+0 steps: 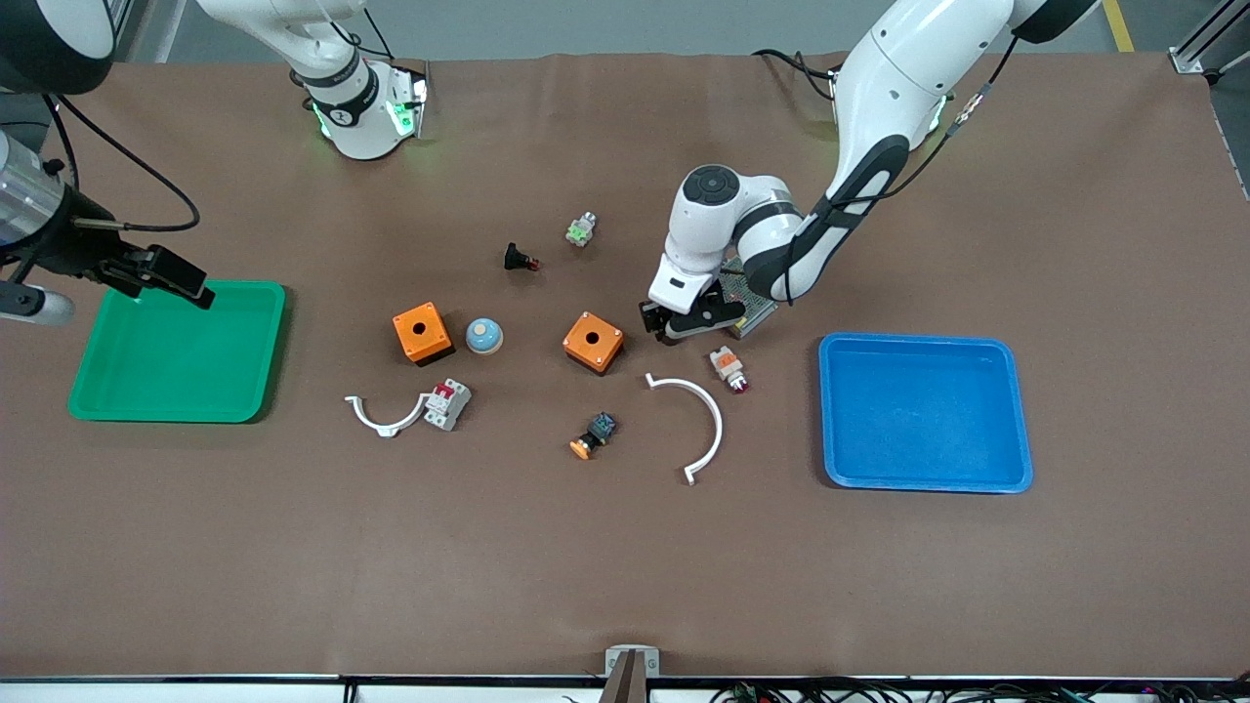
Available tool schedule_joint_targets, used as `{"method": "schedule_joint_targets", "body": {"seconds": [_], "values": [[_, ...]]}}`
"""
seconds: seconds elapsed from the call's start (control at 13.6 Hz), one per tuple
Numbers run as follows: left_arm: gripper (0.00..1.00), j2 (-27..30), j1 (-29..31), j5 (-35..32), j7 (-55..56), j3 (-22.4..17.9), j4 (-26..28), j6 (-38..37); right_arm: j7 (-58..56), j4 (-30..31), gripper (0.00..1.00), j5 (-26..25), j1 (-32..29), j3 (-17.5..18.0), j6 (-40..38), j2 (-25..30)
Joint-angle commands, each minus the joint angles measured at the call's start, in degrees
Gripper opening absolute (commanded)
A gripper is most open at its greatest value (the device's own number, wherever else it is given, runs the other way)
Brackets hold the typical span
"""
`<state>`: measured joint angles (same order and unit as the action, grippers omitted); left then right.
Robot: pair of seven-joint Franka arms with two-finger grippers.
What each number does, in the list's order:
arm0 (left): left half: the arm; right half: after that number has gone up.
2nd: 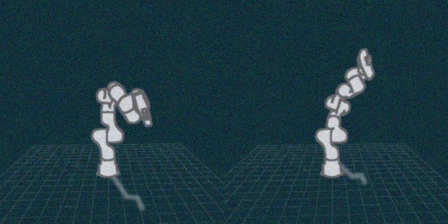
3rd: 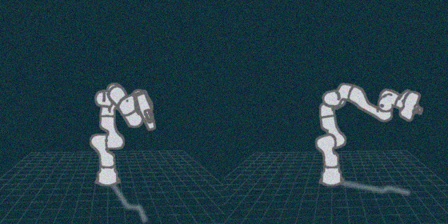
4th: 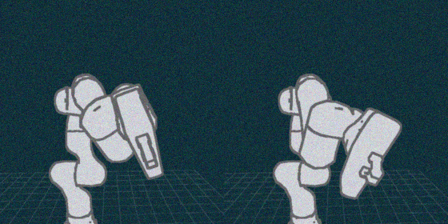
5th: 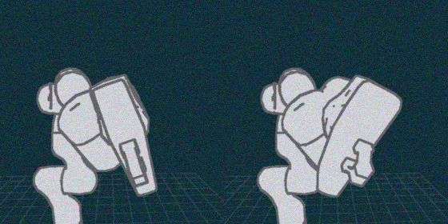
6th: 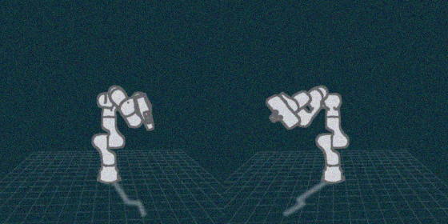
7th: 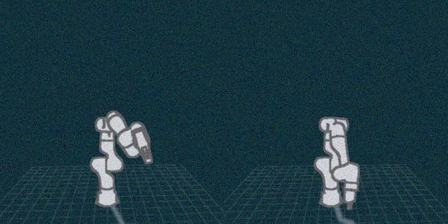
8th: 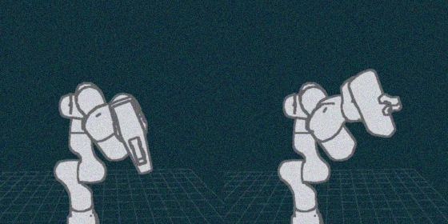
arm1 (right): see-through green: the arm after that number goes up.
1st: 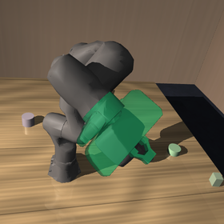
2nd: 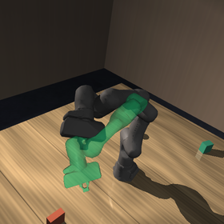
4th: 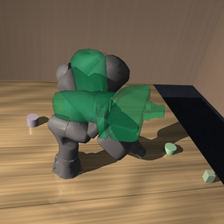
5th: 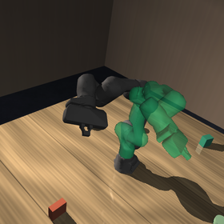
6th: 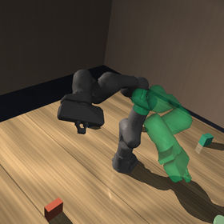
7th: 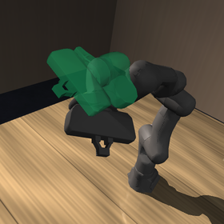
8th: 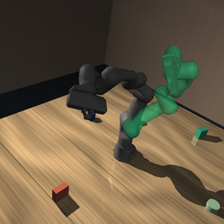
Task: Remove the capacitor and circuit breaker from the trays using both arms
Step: 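Set the breaker down beside the clamp while the left gripper lowers the capacitor, then release the capacitor near the white clamp while the right gripper withdraws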
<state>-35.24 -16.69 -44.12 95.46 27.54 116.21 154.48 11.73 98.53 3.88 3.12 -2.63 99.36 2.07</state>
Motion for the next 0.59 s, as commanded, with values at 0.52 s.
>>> {"method": "schedule_joint_targets", "body": {"seconds": [0.52], "values": [[1.00, 3.3, 3.2, 14.8, -17.3, 0.4, -20.5, -25.5, 0.1, -3.7, 1.00, -6.2, -0.9, 1.1, -0.8, 0.7]]}}
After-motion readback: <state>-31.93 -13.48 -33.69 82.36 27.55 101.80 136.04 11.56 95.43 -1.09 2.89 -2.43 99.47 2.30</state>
